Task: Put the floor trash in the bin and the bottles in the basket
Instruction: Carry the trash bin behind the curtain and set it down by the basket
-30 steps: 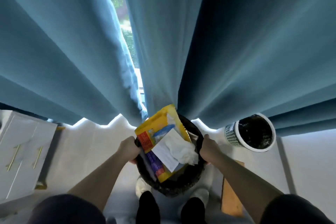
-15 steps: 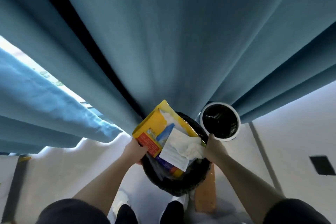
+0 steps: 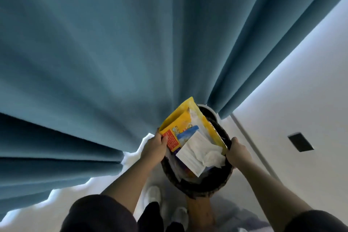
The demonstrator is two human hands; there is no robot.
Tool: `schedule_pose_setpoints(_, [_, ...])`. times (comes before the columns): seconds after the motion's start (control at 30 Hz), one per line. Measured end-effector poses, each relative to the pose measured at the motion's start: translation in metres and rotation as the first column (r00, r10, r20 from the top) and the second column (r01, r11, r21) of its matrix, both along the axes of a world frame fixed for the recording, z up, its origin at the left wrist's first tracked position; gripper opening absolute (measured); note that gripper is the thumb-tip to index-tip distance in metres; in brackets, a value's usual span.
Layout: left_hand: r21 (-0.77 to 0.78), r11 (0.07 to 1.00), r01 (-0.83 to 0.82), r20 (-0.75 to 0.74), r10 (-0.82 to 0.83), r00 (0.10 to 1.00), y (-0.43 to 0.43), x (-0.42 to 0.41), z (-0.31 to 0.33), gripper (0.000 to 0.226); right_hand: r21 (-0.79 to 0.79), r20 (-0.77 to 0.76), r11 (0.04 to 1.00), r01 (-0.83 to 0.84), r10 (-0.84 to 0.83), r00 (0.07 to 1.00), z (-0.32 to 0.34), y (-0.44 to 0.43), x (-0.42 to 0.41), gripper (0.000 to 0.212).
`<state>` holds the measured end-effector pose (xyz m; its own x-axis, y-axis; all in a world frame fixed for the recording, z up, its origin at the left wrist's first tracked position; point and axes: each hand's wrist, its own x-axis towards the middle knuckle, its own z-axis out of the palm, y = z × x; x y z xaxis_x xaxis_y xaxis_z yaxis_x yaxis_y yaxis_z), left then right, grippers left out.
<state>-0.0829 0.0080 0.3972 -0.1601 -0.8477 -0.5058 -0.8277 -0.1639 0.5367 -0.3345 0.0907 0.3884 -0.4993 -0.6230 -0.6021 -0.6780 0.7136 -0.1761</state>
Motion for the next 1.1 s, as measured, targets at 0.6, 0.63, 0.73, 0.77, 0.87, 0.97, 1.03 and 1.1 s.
schedule_pose_setpoints(0.6, [0.168,0.903,0.395,-0.2,-0.362,0.911,-0.079,-0.325,-0.098,0.016,-0.077,-0.021,0.653,0.754,-0.757,0.653,-0.07,0.053,-0.22,0.025])
schedule_pose_setpoints(0.63, [0.195,0.895,0.401,-0.213,-0.36,0.908,-0.077,-0.336,-0.113,0.023,-0.08,-0.02,0.615,0.784,-0.788,0.616,-0.082,0.056,-0.223,0.026])
schedule_pose_setpoints(0.73, [0.277,0.866,0.417,-0.226,-0.363,0.904,-0.068,-0.36,-0.165,0.035,-0.097,0.01,0.474,0.875,-0.879,0.477,-0.125,0.067,-0.225,0.033])
schedule_pose_setpoints(0.77, [0.308,0.854,0.419,-0.214,-0.367,0.905,-0.063,-0.364,-0.176,0.035,-0.104,0.032,0.415,0.904,-0.907,0.42,-0.141,0.069,-0.224,0.034])
schedule_pose_setpoints(0.87, [0.402,0.839,0.367,-0.163,-0.329,0.93,-0.048,-0.37,-0.206,0.026,-0.06,0.132,0.234,0.97,-0.962,0.24,-0.188,0.072,-0.216,0.027])
schedule_pose_setpoints(0.97, [0.421,0.838,0.347,-0.096,-0.34,0.936,-0.038,-0.376,-0.248,0.023,-0.029,0.207,0.126,0.992,-0.97,0.129,-0.241,0.07,-0.211,0.033])
schedule_pose_setpoints(1.03, [0.397,0.85,0.347,-0.056,-0.355,0.933,-0.038,-0.382,-0.277,0.02,-0.032,0.249,0.063,0.998,-0.966,0.069,-0.275,0.068,-0.208,0.034])
schedule_pose_setpoints(1.1, [0.366,0.863,0.349,-0.021,-0.368,0.93,-0.039,-0.387,-0.306,0.02,-0.037,0.26,0.01,0.999,-0.965,0.02,-0.306,0.065,-0.205,0.033])
